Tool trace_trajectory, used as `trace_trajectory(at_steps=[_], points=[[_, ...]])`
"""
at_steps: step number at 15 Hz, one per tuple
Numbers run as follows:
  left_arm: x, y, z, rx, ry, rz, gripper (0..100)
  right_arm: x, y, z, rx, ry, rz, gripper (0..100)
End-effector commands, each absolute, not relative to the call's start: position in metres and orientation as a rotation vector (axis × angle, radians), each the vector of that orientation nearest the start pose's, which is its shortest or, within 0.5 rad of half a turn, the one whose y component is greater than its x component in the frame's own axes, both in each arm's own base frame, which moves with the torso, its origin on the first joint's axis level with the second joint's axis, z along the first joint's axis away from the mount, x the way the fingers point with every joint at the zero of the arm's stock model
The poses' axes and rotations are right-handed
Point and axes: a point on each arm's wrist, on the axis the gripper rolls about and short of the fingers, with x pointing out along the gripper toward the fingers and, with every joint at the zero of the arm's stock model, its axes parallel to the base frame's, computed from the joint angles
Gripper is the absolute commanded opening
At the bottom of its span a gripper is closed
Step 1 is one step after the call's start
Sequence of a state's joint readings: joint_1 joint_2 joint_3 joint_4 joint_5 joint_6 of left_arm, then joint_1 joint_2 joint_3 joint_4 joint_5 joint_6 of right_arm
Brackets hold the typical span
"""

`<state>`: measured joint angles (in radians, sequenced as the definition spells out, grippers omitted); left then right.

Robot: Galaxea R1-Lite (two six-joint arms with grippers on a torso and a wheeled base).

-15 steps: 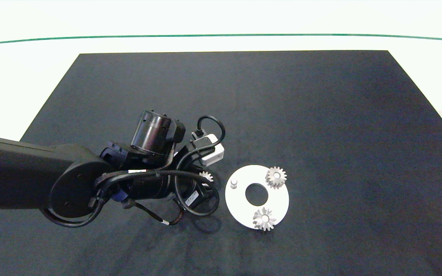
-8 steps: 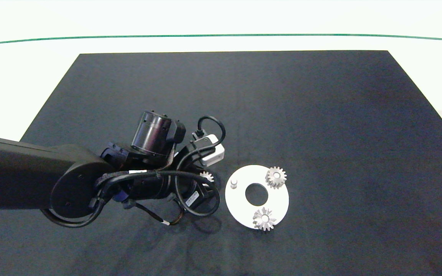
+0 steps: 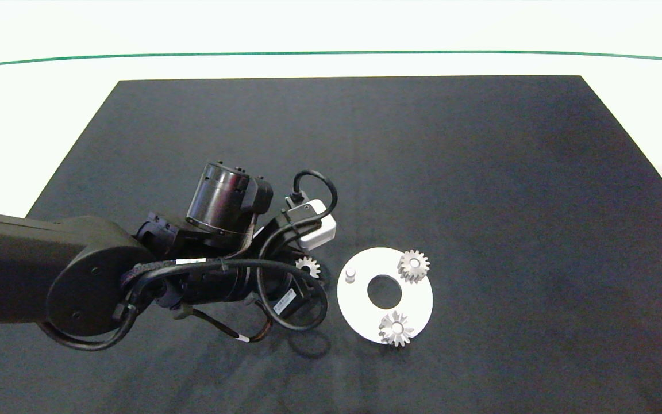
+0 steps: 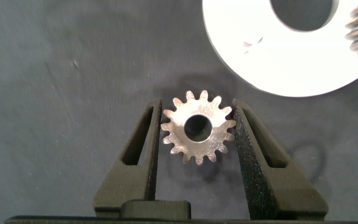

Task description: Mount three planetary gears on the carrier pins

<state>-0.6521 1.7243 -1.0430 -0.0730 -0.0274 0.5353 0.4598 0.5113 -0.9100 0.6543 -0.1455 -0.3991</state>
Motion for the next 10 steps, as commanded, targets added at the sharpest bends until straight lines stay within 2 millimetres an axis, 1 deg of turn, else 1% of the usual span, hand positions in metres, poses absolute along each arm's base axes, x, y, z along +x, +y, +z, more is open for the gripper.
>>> trace_trajectory(at_steps=[1,4,7,10], points=[[0.236,-0.196,0.201,0.688,0.342,-0.829,10,-0.027,-0.017,0.259,-0.473,0.179,0.357,100],[0.219,-0.213,0.206,0.714,0.324,-0.867,10,-0.027,-0.017,0.259,-0.474,0.18,0.359,100],[0.222,-0.222,0.21,0.719,0.323,-0.878,10,-0.027,-0.017,0.259,-0.473,0.178,0.358,100],[0.227,-0.229,0.204,0.723,0.337,-0.883,10,-0.027,-0.017,0.259,-0.473,0.179,0.36,100]])
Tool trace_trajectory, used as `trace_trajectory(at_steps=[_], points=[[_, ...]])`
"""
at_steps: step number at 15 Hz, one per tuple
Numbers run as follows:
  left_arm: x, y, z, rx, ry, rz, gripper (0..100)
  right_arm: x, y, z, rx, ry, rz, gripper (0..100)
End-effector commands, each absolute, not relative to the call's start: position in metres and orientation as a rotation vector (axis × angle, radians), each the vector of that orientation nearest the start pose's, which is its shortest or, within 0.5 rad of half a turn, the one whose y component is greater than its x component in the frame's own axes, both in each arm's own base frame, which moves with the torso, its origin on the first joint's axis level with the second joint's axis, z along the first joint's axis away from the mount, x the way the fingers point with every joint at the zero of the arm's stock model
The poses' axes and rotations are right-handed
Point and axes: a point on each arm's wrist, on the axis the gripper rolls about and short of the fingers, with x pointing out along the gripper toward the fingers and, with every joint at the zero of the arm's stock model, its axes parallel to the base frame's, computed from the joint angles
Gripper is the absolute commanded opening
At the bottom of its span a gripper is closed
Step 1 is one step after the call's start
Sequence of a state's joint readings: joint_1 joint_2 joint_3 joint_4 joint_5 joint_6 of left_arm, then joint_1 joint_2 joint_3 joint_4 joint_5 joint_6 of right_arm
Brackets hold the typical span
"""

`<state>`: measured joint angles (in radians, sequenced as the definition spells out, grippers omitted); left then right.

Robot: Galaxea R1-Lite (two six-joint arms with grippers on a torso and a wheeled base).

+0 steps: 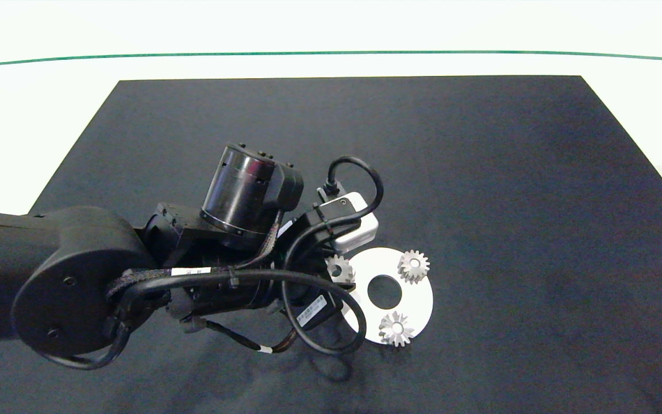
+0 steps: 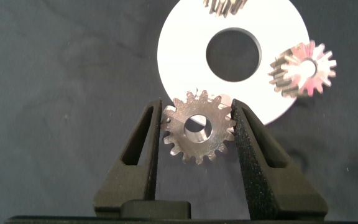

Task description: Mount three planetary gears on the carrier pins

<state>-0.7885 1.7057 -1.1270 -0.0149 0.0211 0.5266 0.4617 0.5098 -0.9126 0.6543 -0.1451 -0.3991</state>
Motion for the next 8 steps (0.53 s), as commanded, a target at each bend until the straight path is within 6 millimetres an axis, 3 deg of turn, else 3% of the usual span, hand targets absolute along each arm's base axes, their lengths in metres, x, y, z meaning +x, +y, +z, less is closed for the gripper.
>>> trace_trajectory(at_steps=[1,8], points=[[0.229,-0.23,0.202,0.724,0.342,-0.882,10,-0.027,-0.017,0.259,-0.473,0.179,0.36,100],[0.239,-0.241,0.197,0.717,0.336,-0.88,10,-0.026,-0.017,0.258,-0.474,0.182,0.361,100]])
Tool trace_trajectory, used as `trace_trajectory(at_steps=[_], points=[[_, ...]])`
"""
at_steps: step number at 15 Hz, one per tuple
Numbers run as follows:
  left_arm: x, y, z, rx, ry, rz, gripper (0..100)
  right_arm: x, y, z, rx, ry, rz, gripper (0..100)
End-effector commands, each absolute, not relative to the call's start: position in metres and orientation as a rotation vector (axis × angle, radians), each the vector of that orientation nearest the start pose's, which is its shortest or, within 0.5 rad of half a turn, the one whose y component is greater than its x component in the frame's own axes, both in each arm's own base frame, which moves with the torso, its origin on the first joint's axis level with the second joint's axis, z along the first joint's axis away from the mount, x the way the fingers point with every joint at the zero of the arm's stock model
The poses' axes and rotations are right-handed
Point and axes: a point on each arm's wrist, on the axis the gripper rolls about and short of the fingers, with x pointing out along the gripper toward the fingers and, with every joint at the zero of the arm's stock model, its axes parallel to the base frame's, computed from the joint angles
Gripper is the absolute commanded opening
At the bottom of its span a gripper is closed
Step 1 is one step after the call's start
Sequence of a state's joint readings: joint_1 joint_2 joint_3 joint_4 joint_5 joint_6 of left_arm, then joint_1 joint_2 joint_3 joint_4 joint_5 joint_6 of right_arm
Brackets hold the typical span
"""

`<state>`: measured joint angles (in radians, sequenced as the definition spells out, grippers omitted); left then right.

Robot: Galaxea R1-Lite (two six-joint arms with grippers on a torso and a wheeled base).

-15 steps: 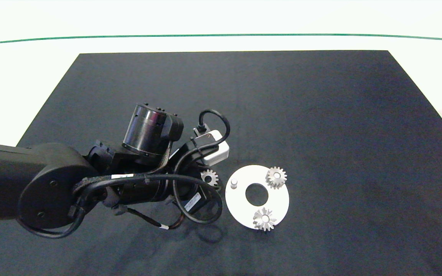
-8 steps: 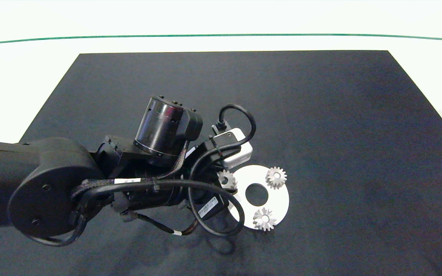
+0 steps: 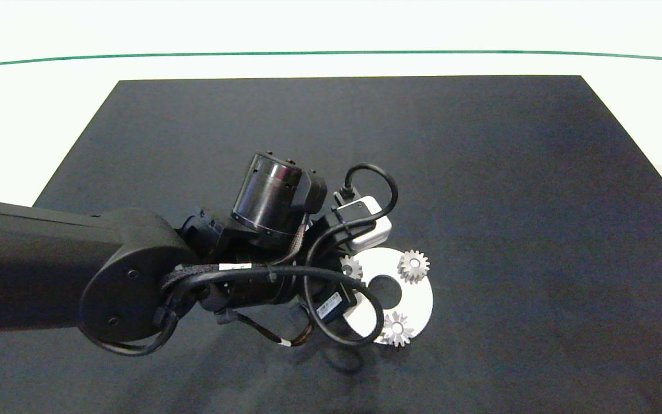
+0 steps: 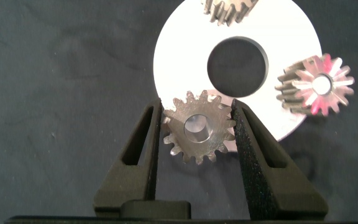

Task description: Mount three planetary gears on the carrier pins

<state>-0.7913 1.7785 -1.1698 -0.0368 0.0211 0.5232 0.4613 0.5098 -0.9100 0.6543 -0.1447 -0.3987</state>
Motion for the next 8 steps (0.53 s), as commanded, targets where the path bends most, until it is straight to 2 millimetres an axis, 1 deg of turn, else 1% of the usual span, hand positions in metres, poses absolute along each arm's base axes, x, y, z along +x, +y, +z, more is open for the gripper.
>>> trace_trajectory(at_steps=[1,8], points=[[0.2407,-0.2422,0.1955,0.712,0.332,-0.878,10,-0.0265,-0.0168,0.2579,-0.473,0.183,0.361,100],[0.2416,-0.2424,0.1945,0.708,0.333,-0.877,10,-0.0265,-0.0168,0.2579,-0.473,0.183,0.361,100]])
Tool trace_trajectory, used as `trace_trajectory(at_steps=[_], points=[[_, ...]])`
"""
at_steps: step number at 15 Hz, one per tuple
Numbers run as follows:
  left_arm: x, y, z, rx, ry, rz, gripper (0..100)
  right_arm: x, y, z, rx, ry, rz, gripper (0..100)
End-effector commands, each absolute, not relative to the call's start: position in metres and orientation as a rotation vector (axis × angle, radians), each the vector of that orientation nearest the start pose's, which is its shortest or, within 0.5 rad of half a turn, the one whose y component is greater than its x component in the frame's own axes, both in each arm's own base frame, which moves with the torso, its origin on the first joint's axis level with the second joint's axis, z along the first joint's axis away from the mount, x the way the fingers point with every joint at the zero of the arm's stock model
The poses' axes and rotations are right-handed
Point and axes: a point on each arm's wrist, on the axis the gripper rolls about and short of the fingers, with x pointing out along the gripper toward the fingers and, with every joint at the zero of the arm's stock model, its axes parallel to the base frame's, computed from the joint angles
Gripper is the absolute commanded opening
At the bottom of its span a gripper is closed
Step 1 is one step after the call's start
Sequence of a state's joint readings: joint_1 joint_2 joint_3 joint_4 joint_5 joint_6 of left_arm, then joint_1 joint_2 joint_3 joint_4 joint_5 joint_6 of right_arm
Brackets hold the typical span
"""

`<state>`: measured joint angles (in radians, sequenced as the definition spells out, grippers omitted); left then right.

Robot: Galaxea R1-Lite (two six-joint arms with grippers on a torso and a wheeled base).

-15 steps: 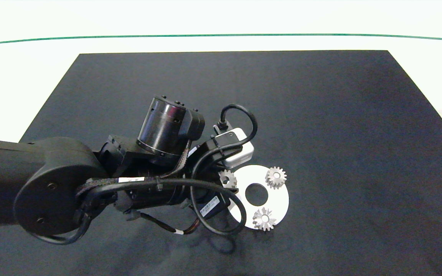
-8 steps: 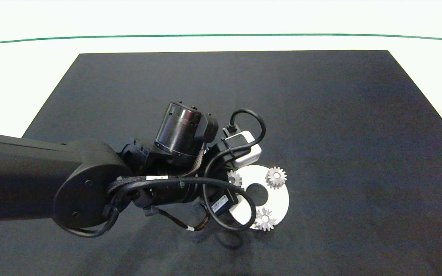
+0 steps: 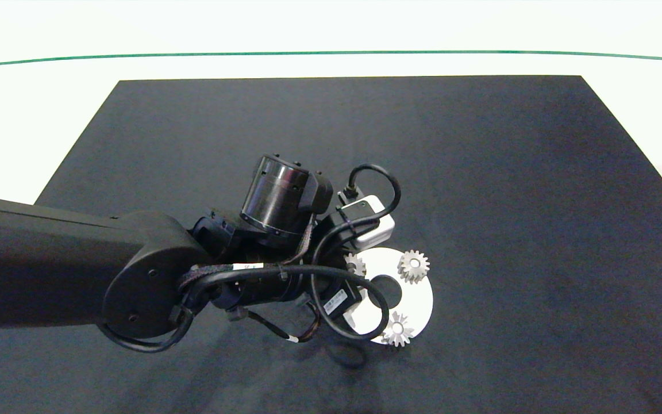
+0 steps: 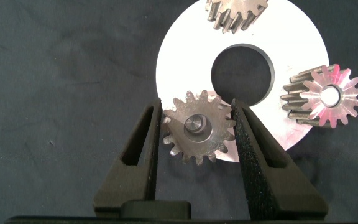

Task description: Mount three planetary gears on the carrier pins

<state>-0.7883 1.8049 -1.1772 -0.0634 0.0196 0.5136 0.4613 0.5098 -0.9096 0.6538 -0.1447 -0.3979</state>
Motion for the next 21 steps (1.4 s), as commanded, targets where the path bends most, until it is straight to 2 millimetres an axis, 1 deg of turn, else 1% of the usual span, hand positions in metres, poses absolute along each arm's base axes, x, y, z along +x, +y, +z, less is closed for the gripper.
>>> trace_trajectory(at_steps=[1,9,12,15,19,20,21], points=[[0.2418,-0.242,0.1941,0.708,0.335,-0.876,10,-0.0261,-0.0166,0.2579,-0.473,0.184,0.361,100],[0.2418,-0.2434,0.1947,0.704,0.324,-0.876,10,-0.0261,-0.0166,0.2579,-0.473,0.184,0.361,100],[0.2433,-0.2449,0.1908,0.707,0.333,-0.878,10,-0.0265,-0.0168,0.2579,-0.473,0.183,0.361,100],[0.2429,-0.246,0.1922,0.705,0.326,-0.88,10,-0.026,-0.0166,0.2575,-0.474,0.186,0.361,100],[0.2429,-0.2437,0.1893,0.709,0.339,-0.878,10,-0.0263,-0.0167,0.2575,-0.473,0.184,0.361,100],[0.2424,-0.2448,0.1892,0.707,0.339,-0.88,100,-0.026,-0.0166,0.2575,-0.474,0.186,0.361,100],[0.2421,-0.2452,0.1893,0.702,0.339,-0.88,100,-0.026,-0.0166,0.2575,-0.474,0.186,0.361,100]])
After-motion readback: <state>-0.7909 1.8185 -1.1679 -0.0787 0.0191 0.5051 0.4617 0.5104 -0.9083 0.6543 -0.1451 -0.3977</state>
